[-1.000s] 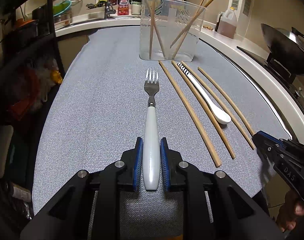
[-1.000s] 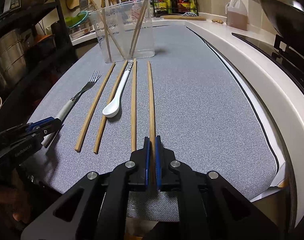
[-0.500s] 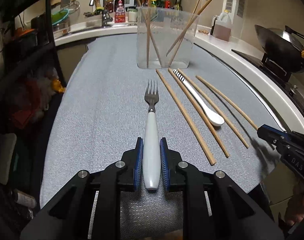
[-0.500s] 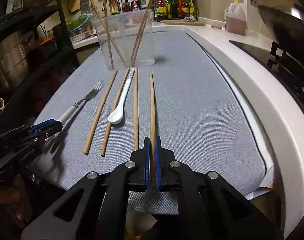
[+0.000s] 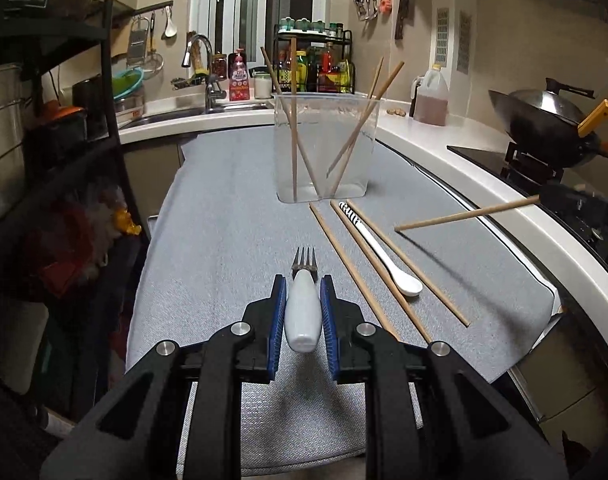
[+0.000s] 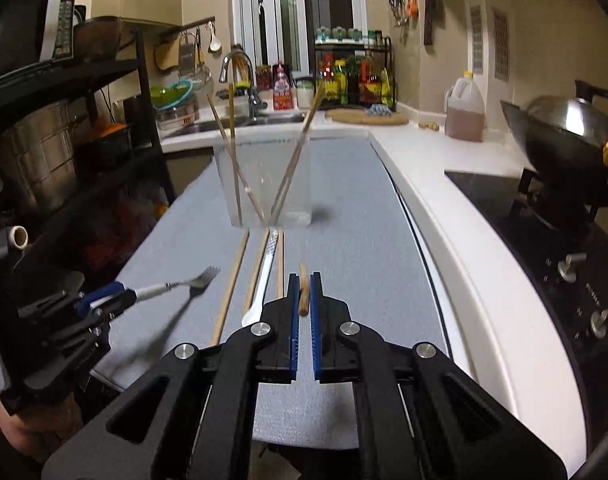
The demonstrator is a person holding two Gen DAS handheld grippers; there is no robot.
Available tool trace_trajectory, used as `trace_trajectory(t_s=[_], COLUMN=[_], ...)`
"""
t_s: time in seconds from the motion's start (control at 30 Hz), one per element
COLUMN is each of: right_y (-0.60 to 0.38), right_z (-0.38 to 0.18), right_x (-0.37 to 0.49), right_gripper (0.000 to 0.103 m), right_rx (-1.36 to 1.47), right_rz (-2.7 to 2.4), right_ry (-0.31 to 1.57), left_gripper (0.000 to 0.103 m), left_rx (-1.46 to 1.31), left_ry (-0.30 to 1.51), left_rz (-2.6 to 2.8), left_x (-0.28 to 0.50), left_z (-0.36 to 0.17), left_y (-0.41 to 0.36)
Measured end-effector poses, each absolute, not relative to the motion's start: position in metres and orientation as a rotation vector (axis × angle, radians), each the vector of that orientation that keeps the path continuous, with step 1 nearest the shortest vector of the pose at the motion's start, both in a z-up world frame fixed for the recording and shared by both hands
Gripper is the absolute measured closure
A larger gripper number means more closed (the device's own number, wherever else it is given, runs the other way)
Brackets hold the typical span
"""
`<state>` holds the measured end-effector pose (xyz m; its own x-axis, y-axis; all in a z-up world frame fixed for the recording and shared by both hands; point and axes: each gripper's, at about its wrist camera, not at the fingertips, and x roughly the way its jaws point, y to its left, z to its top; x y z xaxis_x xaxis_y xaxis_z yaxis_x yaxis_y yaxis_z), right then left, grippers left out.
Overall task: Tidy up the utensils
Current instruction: 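Lift the fork with the left tool while the right tool lifts its chopstick over the container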
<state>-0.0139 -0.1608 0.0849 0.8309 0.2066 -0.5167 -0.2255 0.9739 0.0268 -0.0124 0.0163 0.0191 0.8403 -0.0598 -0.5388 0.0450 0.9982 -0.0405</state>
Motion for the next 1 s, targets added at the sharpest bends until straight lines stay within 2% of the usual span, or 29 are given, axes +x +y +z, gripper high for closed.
trace_trajectory(t_s=[0.6, 1.0], right_y=[-0.156, -0.152], right_z=[0.147, 0.166], right_x=[0.011, 0.035], right_gripper=[0.098, 0.098], right_rx=[-0.027, -0.024], right_rz=[0.260, 0.289], right_ry=[0.429, 0.473], left_gripper=[0.086, 0.086], left_rx=[-0.082, -0.102], left_ry=[0.530, 0.527], left_rz=[-0.077, -0.103], left_x=[0.004, 0.033], left_z=[0.064, 0.106], left_y=[0.039, 0.055])
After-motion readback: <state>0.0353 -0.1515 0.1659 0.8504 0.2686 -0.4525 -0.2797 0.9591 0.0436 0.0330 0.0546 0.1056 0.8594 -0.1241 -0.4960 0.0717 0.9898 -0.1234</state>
